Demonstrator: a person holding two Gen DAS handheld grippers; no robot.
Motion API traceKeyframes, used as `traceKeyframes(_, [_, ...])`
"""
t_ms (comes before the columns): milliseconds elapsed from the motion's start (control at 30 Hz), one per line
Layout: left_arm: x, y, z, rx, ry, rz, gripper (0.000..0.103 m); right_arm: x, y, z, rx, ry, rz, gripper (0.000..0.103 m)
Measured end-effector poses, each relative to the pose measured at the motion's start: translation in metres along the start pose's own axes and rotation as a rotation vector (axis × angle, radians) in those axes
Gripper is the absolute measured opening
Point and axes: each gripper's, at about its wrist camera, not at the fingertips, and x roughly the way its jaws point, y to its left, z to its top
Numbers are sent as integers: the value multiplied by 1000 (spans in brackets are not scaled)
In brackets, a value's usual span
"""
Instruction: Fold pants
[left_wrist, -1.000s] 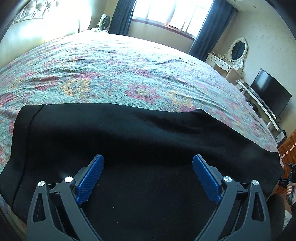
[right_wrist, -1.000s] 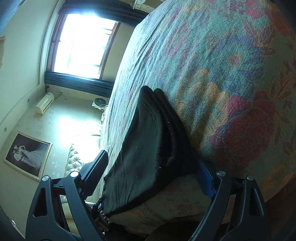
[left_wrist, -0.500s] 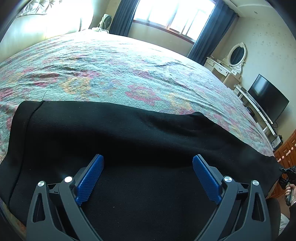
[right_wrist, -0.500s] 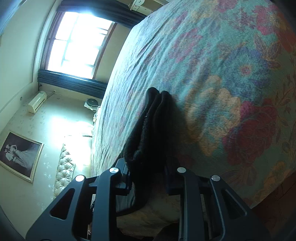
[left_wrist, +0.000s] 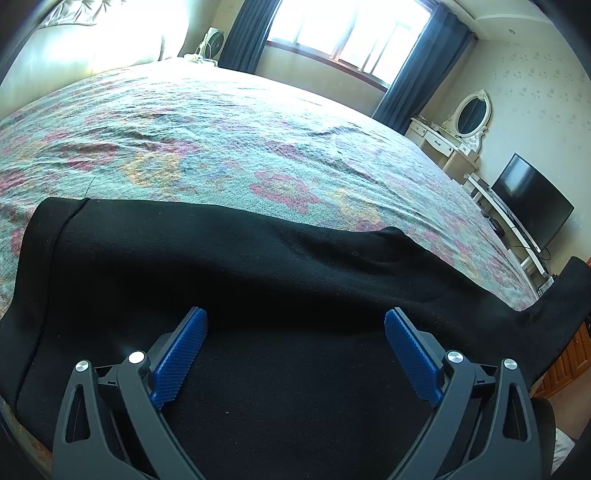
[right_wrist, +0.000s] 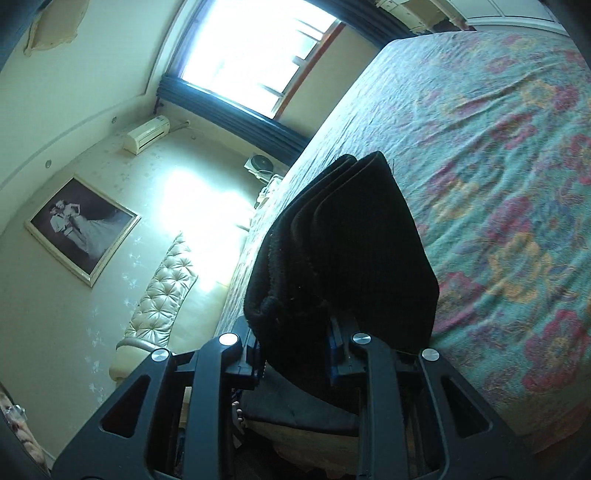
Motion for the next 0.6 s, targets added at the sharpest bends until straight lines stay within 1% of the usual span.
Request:
traceKeyframes(167, [-2,1,0,-11,-7,-14,95,49,43,-17,-88,102,24,24])
traceKeyframes(300, [-3,2,0,-20,-13,-26,96,96,65,-38,-152,203,1,24])
traceKeyframes(367, [-4,3,0,-28,-16,-34,95,117,69,-53,-180,254,-17,24])
traceKeyframes(500, [-5,6,0,-40,-21,-48,95,160,69,-82,-181,343,-41,24])
traceKeyframes(600, [-6,6,1,-46,-25,-54,95,187,64,-103,-230,395,-121,24])
